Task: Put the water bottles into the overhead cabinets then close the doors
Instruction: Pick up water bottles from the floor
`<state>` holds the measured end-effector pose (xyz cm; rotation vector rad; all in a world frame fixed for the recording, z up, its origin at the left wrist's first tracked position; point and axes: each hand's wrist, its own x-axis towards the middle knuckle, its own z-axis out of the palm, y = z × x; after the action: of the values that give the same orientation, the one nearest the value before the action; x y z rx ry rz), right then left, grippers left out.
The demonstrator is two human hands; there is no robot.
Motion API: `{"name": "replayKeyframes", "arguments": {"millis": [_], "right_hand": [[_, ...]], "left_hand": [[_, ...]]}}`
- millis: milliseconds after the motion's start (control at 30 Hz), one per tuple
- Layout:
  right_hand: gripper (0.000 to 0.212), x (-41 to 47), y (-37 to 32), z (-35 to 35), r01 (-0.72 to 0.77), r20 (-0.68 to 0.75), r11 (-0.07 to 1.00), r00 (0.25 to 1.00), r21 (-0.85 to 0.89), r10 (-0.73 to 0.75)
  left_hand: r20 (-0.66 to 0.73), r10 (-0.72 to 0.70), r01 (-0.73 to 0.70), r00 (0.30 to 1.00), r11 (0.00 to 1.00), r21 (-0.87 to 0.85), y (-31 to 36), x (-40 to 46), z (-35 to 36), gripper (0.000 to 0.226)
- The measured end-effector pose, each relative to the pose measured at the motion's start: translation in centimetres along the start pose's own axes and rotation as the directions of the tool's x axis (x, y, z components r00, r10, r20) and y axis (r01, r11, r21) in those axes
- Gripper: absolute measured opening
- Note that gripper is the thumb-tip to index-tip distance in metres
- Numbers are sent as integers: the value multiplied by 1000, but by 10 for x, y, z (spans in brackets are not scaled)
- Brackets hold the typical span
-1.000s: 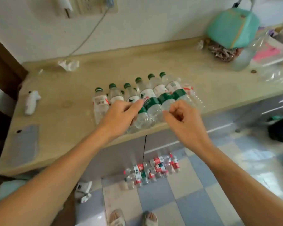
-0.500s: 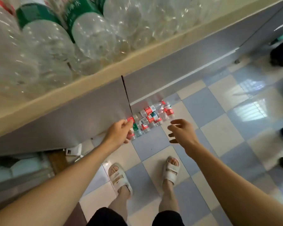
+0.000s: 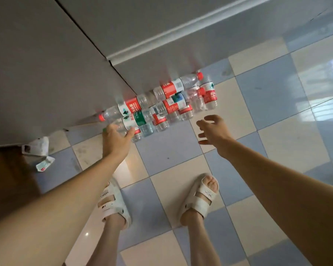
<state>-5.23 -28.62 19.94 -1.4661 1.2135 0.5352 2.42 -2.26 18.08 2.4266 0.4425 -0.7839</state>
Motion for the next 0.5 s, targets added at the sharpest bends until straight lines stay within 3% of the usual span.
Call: {"name": "replayKeyframes", "arguments": {"millis": [133, 267, 400, 500], "right_hand": [[53, 71, 16, 22, 28, -14, 999, 1000, 16, -28], [47, 127, 26, 45, 21, 12, 994, 1000, 104, -22], [35, 165, 23, 62, 54, -20, 984, 998, 169, -51], [51, 192, 14, 65, 68, -106, 971, 993, 229, -45]], "left_hand": [[-126, -66, 68, 990, 998, 10, -38, 46, 48, 71], [-254, -104, 101, 962, 995, -22, -75, 85, 75, 89], [-345, -80, 57, 935, 995, -77, -105, 111, 92, 82], [-344, -66, 6, 937, 985, -173, -115, 124, 101, 72]]}}
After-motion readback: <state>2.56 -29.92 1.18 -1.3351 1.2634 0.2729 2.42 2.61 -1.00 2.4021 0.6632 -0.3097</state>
